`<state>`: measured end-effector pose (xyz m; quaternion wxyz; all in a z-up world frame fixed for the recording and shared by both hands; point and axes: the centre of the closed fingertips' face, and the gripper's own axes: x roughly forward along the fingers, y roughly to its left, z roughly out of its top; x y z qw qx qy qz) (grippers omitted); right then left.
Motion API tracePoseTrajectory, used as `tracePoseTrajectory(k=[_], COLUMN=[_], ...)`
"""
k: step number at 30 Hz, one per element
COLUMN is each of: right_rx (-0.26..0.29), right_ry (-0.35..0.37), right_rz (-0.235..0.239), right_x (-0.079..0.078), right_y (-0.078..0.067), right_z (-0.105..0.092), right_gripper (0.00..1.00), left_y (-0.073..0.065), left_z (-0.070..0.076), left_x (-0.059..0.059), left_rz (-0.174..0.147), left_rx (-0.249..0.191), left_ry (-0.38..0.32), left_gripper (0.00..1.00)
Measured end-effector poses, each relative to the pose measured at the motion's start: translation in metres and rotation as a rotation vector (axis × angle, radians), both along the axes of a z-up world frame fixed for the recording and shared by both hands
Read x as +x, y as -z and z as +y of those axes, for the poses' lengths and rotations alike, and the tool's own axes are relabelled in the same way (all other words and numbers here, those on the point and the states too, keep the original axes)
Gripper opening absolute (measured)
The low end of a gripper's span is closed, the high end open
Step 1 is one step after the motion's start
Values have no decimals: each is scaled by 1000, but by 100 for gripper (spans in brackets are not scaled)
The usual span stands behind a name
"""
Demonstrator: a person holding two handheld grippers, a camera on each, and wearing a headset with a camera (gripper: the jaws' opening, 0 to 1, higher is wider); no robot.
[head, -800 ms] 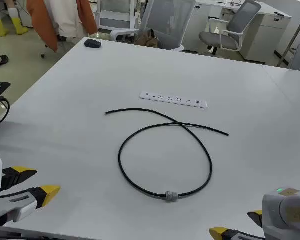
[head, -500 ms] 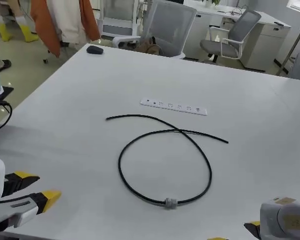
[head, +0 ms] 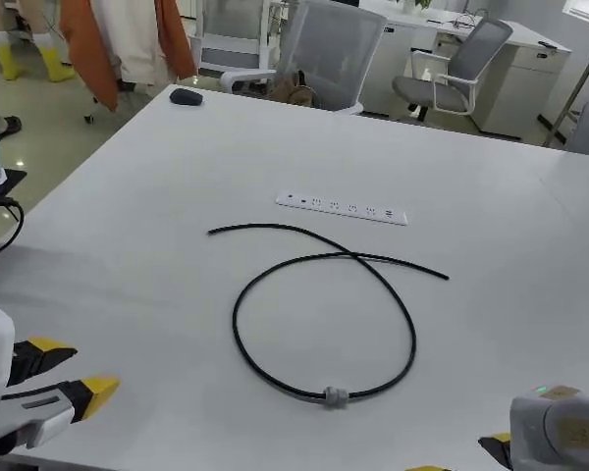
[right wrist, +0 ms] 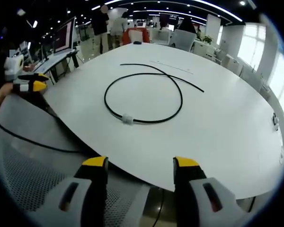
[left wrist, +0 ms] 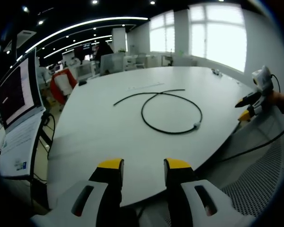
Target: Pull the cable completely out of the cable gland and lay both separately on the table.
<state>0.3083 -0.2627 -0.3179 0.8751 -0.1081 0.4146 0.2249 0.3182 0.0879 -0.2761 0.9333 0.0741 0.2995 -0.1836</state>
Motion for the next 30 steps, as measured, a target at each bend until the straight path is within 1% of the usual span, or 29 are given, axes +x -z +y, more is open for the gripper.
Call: tracePoseTrajectory(k=[4, 8, 18, 24, 27, 30], right_rx=[5, 7, 14, 15, -1, 1], right_ry=[4, 3, 5, 5, -2, 0], right_rz=[-2, -2, 2, 2, -2, 1], right_x=[0, 0, 0, 0, 0, 0], right_y=[0, 0, 0, 0, 0, 0], right_z=[0, 0, 0, 0, 0, 0], right_gripper=[57, 57, 56, 56, 56, 56], left_y=[3, 3, 6, 6, 6, 6], left_z=[0, -1, 1, 1, 1, 2], left_x=[-2, -1, -2, -2, -3, -3], left_rz=[16, 15, 30, 29, 30, 28], left_rx=[14, 11, 21, 20, 20, 20], left_ry=[7, 8, 9, 6, 5, 3], left_gripper=[35, 35, 35, 35, 35, 35])
